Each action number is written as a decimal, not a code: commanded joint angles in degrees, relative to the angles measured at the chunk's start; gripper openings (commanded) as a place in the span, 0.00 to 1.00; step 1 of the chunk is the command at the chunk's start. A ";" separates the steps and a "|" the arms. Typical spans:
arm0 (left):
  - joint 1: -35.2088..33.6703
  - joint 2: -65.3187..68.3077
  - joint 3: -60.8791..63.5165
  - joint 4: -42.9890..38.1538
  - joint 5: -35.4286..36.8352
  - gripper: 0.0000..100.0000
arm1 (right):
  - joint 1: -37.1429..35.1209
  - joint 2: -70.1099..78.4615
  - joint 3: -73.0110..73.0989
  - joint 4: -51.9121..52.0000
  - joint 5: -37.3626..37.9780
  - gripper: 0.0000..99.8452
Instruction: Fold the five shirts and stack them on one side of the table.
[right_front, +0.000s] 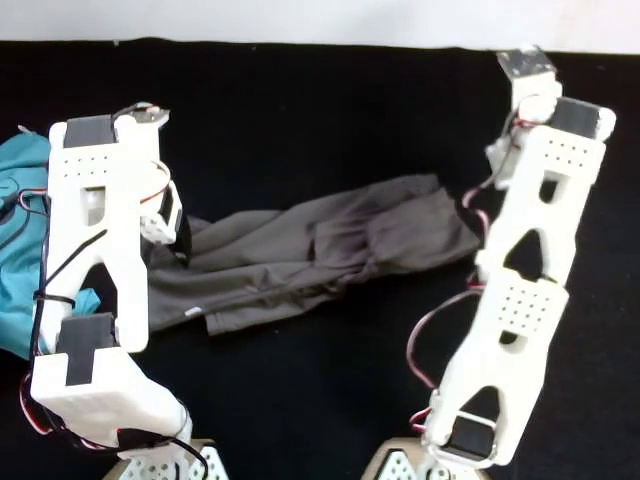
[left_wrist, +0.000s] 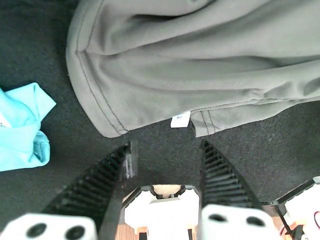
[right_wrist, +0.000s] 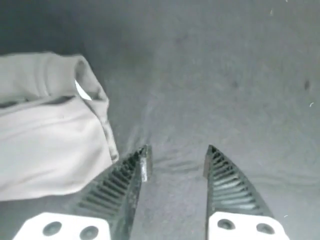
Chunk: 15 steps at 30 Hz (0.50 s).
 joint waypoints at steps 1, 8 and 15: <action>-0.57 -2.33 -1.45 -0.70 -0.18 0.20 | -6.37 -0.57 -1.19 0.75 0.53 0.17; -0.57 -2.33 -1.45 -0.70 -0.18 0.20 | -16.84 -0.31 6.64 0.75 -3.08 0.17; -0.57 -2.33 -1.45 -0.70 -0.18 0.20 | -16.75 -0.57 21.58 0.75 1.58 0.16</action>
